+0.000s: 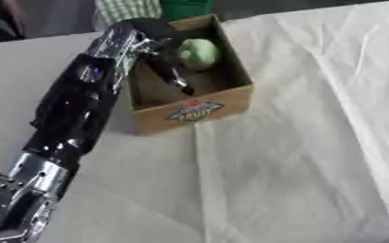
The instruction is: Pick up objects on the table and place them in the box.
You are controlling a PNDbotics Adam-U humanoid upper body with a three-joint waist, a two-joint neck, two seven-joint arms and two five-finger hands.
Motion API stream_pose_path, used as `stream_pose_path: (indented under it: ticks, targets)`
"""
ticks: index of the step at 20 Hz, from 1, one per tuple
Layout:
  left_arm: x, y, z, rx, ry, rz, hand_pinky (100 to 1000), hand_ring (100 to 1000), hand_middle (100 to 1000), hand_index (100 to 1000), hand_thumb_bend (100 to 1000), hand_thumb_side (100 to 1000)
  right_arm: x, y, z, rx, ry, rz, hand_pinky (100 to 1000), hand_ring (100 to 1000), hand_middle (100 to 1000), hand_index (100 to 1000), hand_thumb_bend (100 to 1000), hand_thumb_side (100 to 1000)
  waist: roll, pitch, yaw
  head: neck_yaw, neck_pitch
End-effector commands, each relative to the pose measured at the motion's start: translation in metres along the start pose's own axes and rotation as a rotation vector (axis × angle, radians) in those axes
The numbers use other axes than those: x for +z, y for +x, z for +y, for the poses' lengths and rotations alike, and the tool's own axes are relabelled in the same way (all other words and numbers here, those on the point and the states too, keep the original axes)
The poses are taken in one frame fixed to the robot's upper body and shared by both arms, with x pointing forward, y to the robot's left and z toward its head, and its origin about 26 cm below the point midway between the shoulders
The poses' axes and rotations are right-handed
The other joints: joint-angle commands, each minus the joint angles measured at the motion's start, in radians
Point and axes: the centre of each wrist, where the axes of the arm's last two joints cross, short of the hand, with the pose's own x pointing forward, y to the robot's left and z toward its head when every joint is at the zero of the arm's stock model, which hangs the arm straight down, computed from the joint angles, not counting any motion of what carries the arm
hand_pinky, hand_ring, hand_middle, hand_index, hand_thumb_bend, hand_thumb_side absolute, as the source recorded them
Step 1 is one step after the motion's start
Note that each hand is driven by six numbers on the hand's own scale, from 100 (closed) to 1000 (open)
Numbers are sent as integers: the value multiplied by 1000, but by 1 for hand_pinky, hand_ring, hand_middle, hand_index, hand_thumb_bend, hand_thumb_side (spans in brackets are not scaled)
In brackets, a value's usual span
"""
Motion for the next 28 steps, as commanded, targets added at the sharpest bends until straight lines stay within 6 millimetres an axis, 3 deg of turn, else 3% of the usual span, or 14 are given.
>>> stream_pose_path:
  ticks: [1,4,5,8,10,12,15,18,25,28]
  targets:
    - [11,-14,21,7,159,45,736,882,845,955,709,845,-6,5,-3,6,1,-26,837,695,716,875,100,578,-11,-19,1,-2,6]
    - [11,-14,20,11,179,49,736,882,845,955,709,845,-6,5,-3,6,1,-26,837,695,716,875,100,578,-11,-19,1,-2,7]
    - [14,-19,26,18,207,63,695,758,696,877,183,738,-3,4,-4,10,-3,-15,837,696,717,875,100,578,-18,-27,11,-2,22]
    - [35,-48,69,61,373,142,677,720,649,825,100,680,0,3,-8,28,-15,-9,835,695,717,875,100,578,-31,-29,51,-16,32]
    - [50,-64,85,113,476,193,674,702,623,801,100,668,0,3,-10,36,-21,-12,835,696,718,875,100,577,-34,-28,66,-24,31]
    - [66,-83,89,166,554,252,678,698,616,795,100,655,0,3,-11,44,-25,-12,837,697,719,874,100,576,-36,-28,76,-30,33]
    - [89,-109,84,238,648,342,681,682,602,793,100,641,2,2,-14,56,-37,-8,837,698,719,873,100,576,-38,-29,91,-42,35]
    - [109,-126,69,286,724,388,686,672,592,785,100,723,3,2,-15,65,-46,-7,837,697,719,874,100,577,-41,-28,105,-53,35]
    - [134,-123,30,383,848,437,689,664,590,798,105,798,5,2,-17,84,-45,-8,835,695,717,871,100,578,-40,-24,123,-64,48]
    - [149,-123,17,372,899,434,612,647,586,796,100,718,5,1,-18,88,-45,-9,834,691,714,869,100,577,-39,-22,127,-69,48]
